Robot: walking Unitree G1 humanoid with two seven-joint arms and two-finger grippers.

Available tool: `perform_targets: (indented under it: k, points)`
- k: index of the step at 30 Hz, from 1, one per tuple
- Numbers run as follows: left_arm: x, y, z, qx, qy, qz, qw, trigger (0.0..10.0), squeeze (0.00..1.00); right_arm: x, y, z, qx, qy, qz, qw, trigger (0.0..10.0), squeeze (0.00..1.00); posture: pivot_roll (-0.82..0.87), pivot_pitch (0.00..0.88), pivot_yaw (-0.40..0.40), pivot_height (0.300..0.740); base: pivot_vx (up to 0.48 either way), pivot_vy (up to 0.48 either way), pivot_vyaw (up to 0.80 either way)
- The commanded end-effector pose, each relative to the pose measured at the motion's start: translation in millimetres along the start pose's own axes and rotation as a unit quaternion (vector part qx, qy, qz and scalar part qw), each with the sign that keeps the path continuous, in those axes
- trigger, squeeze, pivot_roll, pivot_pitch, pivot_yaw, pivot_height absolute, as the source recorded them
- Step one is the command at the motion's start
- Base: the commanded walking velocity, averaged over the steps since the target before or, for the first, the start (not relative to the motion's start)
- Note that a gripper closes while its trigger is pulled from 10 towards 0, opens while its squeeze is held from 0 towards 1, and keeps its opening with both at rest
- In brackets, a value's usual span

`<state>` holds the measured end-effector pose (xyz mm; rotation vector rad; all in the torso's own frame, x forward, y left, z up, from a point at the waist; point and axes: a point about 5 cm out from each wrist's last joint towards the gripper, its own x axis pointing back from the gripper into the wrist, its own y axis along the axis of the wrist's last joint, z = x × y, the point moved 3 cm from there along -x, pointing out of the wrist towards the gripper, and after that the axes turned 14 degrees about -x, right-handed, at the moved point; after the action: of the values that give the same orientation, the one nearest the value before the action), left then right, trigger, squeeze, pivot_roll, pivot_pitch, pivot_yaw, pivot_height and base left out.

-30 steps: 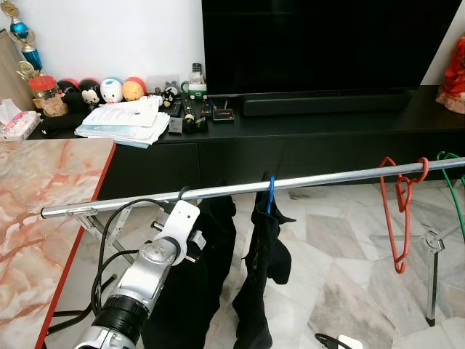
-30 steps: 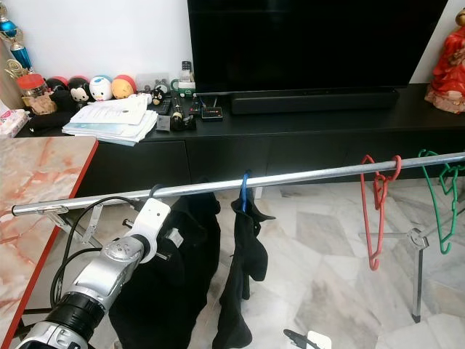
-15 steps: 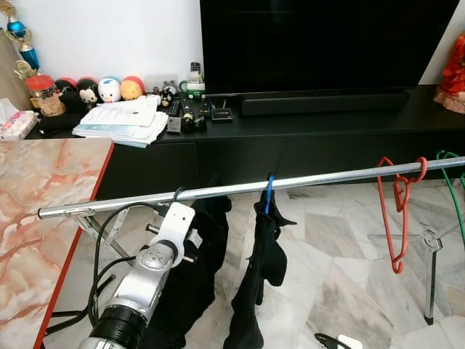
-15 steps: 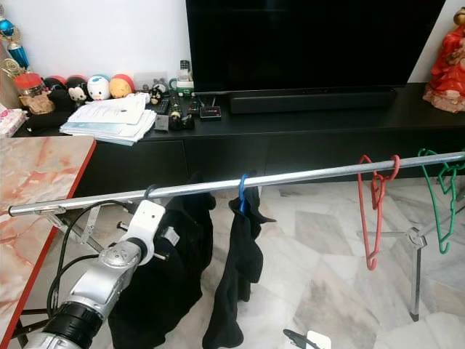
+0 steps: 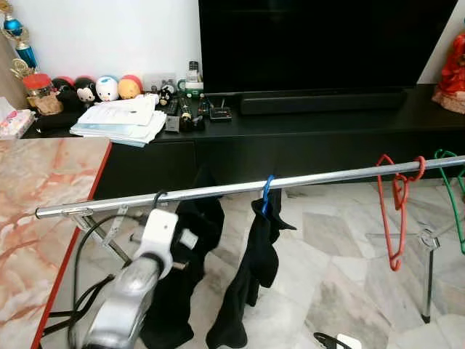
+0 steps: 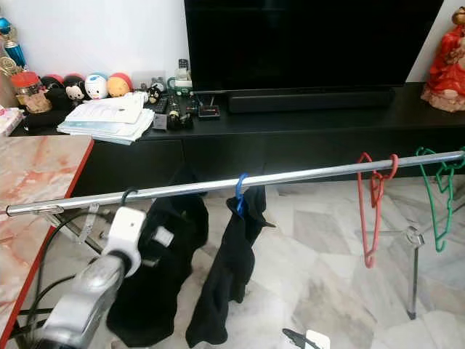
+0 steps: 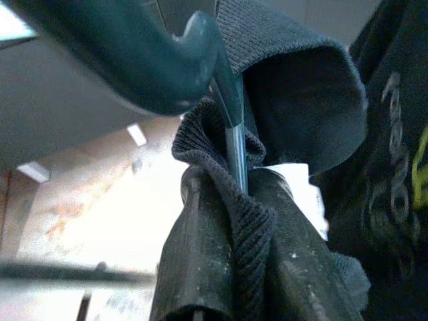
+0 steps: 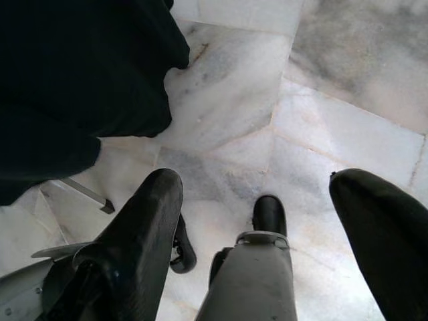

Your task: Hang hanger

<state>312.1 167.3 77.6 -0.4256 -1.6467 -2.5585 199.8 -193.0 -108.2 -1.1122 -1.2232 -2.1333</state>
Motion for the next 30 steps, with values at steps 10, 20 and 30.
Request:
perform_targets:
  k: [10,20,30]
  points:
    - [33.1,-18.9,-6.9,-0.032,-0.008,0.004,0.999,10.0,0.0,0.7,-3.2,-2.4,-0.003,-0.003,0.004,1.0,10.0,0.0,0.08,0.058,0.014,0.74,0.0,0.0,0.0]
    - [37.1,-20.8,-12.9,-0.048,-0.016,0.0,0.999,10.0,0.0,0.6,-3.2,-1.4,0.006,-0.001,0.003,1.0,10.0,0.0,0.08,0.044,0.022,0.74,0.0,-0.217,0.0]
    - [39.4,-26.1,-14.4,-0.045,-0.015,0.01,0.999,10.0,0.0,0.7,-4.0,-1.4,0.01,0.001,0.005,1.0,10.0,0.0,0.07,0.03,0.024,0.74,0.0,-0.379,0.0]
